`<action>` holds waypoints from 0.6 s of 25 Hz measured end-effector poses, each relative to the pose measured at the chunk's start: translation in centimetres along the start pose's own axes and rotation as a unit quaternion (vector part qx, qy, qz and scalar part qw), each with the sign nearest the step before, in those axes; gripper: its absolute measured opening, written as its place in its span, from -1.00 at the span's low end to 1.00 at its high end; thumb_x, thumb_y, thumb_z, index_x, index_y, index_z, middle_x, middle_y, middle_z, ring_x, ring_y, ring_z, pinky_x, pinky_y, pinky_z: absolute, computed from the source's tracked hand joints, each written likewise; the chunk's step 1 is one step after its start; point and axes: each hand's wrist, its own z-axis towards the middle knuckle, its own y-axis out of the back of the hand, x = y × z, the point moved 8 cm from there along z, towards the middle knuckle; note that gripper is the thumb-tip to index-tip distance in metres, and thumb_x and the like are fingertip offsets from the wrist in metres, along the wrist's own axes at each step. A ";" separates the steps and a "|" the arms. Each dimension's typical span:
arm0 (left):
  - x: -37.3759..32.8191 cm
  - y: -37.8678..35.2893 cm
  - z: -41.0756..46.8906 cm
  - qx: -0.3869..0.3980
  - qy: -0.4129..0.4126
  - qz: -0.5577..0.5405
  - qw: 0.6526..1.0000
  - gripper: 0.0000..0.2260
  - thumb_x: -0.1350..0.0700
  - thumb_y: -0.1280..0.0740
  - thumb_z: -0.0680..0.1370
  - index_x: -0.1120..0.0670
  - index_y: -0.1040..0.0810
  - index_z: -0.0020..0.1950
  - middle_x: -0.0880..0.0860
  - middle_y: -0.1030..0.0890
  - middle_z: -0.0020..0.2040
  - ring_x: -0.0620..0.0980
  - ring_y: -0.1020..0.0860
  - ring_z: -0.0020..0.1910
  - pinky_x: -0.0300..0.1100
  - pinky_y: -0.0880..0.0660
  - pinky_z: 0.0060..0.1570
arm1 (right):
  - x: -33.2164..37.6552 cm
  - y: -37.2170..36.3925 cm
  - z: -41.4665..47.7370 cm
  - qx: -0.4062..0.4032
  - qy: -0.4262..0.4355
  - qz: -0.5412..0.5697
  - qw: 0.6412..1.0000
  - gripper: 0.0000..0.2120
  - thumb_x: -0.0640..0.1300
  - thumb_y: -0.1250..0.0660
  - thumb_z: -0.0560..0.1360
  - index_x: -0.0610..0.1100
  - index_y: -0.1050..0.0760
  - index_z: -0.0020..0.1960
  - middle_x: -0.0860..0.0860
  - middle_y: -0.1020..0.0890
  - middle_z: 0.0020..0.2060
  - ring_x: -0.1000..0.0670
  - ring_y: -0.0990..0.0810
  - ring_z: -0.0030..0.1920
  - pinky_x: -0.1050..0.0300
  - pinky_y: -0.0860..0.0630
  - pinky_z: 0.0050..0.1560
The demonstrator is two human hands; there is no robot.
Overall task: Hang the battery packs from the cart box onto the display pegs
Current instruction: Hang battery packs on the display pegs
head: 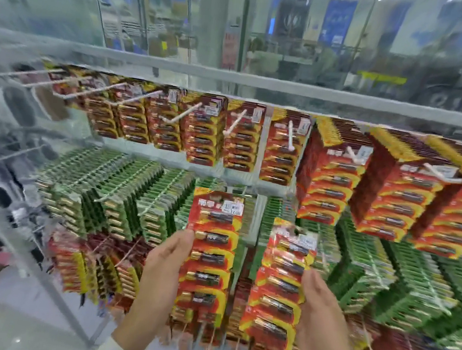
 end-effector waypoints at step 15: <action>-7.3 -3.2 7.0 0.060 -0.072 -0.008 0.996 -0.69 -0.02 -0.23 0.70 0.13 -0.69 0.17 0.22 -0.75 0.00 0.24 -0.74 -0.11 0.07 -0.70 -0.18 | 0.9 -3.6 -0.4 -0.023 0.011 -0.016 1.000 -0.85 -0.11 -0.25 0.63 -0.13 -0.55 0.12 -0.11 -0.75 -0.26 -0.14 -0.75 -0.22 -0.10 -0.49 -0.05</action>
